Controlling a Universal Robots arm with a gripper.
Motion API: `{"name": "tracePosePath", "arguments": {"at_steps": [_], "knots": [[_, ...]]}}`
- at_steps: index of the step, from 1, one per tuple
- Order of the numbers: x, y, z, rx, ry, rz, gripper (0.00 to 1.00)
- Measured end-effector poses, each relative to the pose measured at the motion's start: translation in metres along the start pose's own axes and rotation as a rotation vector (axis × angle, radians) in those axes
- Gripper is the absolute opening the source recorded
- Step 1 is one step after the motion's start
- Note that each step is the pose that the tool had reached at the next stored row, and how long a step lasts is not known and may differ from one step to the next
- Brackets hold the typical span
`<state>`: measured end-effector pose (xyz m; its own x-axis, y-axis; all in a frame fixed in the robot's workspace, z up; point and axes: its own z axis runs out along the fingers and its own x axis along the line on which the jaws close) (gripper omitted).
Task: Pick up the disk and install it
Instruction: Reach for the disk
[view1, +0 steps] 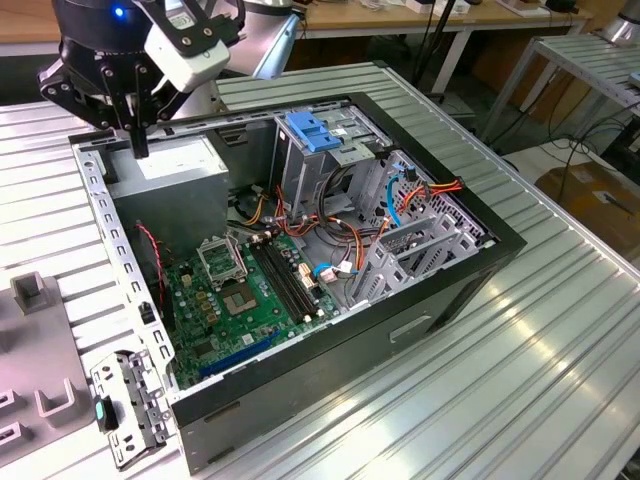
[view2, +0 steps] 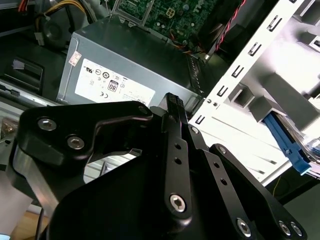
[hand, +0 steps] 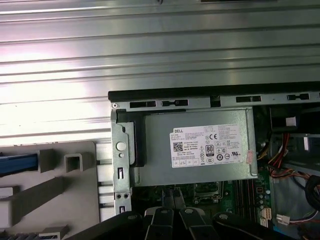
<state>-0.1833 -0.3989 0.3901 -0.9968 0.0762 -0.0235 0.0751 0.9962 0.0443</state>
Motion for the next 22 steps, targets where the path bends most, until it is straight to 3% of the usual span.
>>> {"name": "tracePosePath", "arguments": {"at_steps": [15, 22], "knots": [[0.0098, -0.0008, 0.0003, 0.0, 0.0007, 0.0, 0.11], [0.019, -0.0015, 0.0005, 0.0001, 0.0009, 0.0, 0.11]]}}
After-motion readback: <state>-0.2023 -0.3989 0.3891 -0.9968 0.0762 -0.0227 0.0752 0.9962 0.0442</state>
